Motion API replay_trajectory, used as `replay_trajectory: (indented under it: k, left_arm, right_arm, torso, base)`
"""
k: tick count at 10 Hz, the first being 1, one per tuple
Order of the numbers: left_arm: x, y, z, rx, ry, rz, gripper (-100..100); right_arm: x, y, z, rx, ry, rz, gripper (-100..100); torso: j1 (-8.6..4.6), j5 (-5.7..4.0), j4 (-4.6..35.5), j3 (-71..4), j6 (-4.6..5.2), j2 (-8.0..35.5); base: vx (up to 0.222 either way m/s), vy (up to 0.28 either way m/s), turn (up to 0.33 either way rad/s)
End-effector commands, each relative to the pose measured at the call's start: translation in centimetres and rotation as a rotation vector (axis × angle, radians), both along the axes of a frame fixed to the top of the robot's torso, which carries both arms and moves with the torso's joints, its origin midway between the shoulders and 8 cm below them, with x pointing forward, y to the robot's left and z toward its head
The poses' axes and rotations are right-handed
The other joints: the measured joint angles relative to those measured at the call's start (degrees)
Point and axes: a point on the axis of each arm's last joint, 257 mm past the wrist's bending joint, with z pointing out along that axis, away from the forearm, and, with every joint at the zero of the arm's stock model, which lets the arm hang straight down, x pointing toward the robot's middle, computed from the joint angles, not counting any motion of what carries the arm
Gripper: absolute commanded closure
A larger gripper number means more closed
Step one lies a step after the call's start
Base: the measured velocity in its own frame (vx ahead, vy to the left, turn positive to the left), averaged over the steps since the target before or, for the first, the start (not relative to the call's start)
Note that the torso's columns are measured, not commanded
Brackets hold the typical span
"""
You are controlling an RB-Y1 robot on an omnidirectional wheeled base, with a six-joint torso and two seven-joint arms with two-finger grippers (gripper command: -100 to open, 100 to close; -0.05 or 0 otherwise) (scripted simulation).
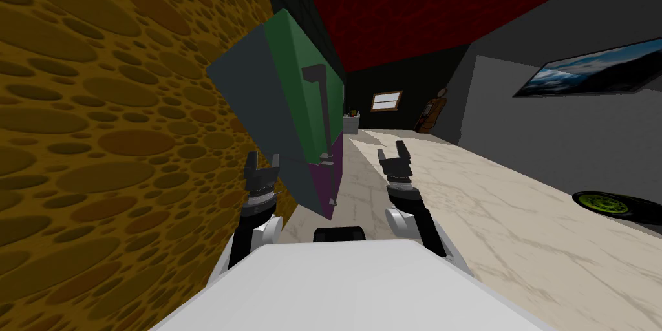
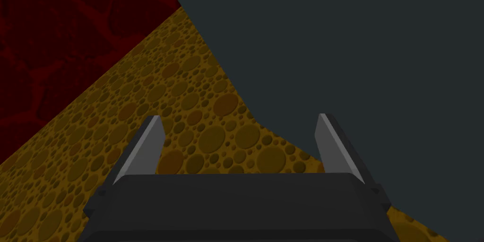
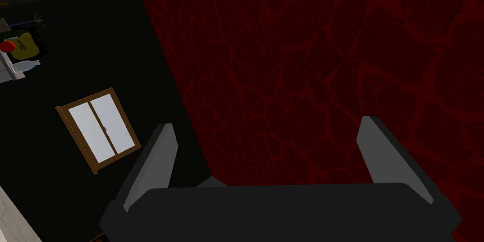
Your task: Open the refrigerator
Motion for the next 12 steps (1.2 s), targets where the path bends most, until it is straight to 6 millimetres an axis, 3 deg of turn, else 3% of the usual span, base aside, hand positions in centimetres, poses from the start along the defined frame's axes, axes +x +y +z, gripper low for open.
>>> replay_trajectory:
  k: [1, 9, 10, 12]
  left_arm:
    - [0.0, 0.0, 0.0, 0.000, 0.000, 0.000, 0]
    - [0.0, 0.0, 0.0, 0.000, 0.000, 0.000, 0]
    - [0.4, -0.3, -0.2, 0.021, 0.023, -0.016, -100]
    - [1.0, -0.4, -0.6, 0.031, 0.052, -0.028, -100]
  right_arm:
    - [0.0, 0.0, 0.0, 0.000, 0.000, 0.000, 0]
    - [0.0, 0.0, 0.0, 0.000, 0.000, 0.000, 0]
    - [0.0, 0.0, 0.0, 0.000, 0.000, 0.000, 0]
    - [0.0, 0.0, 0.0, 0.000, 0.000, 0.000, 0]
  torso:
    - [0.00, 0.00, 2.3, -4.7, 0.00, 2.3]
    - [0.00, 0.00, 35.4, -70.7, 0.00, 35.4]
    - [0.00, 0.00, 39.6, -79.2, 0.00, 39.6]
    - [-0.04, -0.01, 42.1, -84.3, 0.00, 42.1]
  base:
    - [0.000, 0.000, 0.000]
    - [0.000, 0.000, 0.000]
    - [0.008, -0.009, -0.023]
    - [0.002, -0.022, -0.034]
